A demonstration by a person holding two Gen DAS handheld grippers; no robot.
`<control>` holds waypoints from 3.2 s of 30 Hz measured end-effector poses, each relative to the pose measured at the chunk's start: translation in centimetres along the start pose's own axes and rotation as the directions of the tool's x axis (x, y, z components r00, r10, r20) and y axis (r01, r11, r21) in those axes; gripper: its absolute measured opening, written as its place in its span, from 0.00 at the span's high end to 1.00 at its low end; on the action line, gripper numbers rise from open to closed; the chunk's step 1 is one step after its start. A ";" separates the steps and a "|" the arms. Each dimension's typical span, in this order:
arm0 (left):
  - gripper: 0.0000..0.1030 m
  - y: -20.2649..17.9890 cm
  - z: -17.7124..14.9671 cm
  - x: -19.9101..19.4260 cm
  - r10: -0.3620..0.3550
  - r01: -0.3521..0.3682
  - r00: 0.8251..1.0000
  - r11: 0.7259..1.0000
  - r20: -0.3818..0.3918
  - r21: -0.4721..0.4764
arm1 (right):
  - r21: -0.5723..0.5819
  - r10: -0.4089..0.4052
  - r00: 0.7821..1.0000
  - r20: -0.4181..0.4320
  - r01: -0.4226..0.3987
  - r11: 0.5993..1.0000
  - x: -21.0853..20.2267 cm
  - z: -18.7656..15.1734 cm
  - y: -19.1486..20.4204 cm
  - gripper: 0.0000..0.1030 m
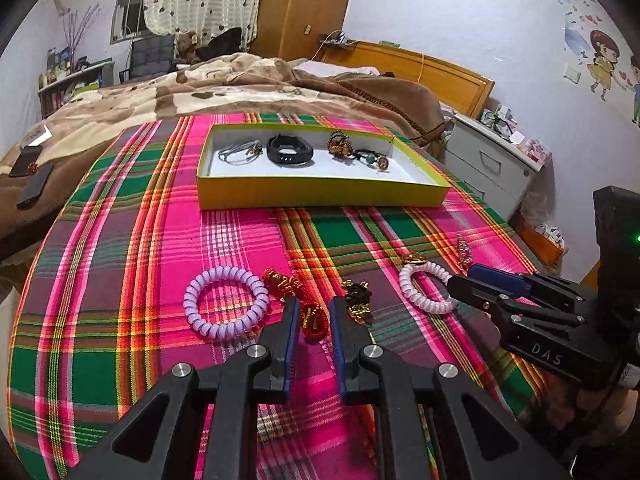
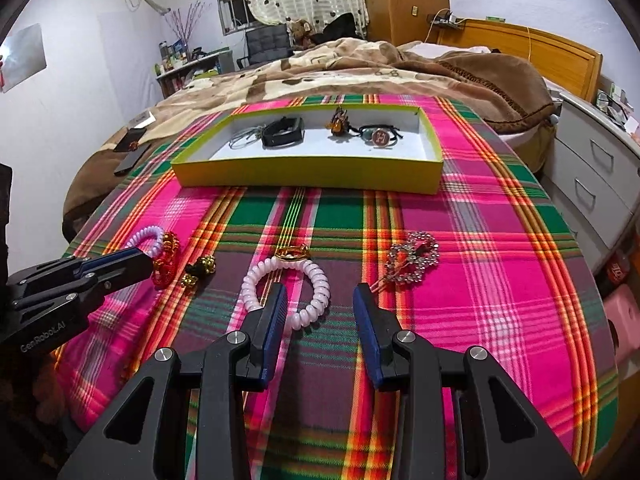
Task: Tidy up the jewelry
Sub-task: 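Move the left tool to the red knotted tassel while the right tool approaches the white coil hair tie, then close the left tool on the red tassel while the right tool grasps the white coil hair tie, then carry the red tassel in the left tool into the box while the right tool carries the white coil there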
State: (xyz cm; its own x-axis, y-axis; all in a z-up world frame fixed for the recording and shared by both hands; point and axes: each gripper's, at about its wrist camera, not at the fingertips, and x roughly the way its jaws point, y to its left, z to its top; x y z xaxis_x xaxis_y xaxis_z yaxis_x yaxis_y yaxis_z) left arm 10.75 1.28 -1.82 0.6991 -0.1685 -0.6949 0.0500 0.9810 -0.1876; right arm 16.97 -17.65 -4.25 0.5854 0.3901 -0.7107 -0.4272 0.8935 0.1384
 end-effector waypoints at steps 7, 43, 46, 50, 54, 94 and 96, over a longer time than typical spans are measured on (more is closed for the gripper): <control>0.86 0.3 0.2 1.2 0.011 -0.012 0.999 0.999 -0.043 -0.031 | -0.025 -0.020 0.999 -0.041 0.019 1.000 1.3 0.5 0.4 0.66; 0.83 -0.5 -0.7 -1.2 -0.002 0.002 1.000 0.998 0.005 0.070 | 0.000 -0.013 1.000 -0.011 0.013 1.000 -1.3 -0.5 0.2 0.91; 0.83 -0.6 -0.6 -1.7 -0.017 0.015 1.000 0.998 0.021 0.068 | 0.010 -0.009 1.000 0.000 0.009 1.000 -1.8 -0.4 0.2 0.91; 0.83 -0.7 -0.5 -2.4 -0.025 0.023 0.999 0.997 0.037 0.072 | 0.018 -0.004 1.000 0.010 0.004 1.000 -2.2 -0.2 0.1 0.91; 0.83 -0.9 -0.3 -2.7 -0.030 0.026 0.999 0.997 0.046 0.076 | 0.024 -0.001 1.000 0.019 0.001 1.000 -2.5 -0.1 0.1 0.91; 0.83 3.5 12.2 3.5 0.040 -0.056 0.990 0.991 0.132 0.119 | -0.010 -0.024 0.996 0.090 0.025 1.000 3.1 11.9 -2.3 0.91; 0.83 3.8 12.6 4.4 0.042 -0.056 0.992 0.991 0.122 0.118 | -0.007 -0.022 0.996 0.082 0.023 1.000 3.9 12.2 -2.5 0.91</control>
State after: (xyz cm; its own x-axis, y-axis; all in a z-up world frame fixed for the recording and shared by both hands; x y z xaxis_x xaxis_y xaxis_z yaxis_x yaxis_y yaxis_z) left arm 22.96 5.47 3.16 0.7825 -0.1143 -0.6121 0.0941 0.9934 -0.0652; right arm 28.75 -15.59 1.08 0.6492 0.3868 -0.6549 -0.4186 0.9006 0.1170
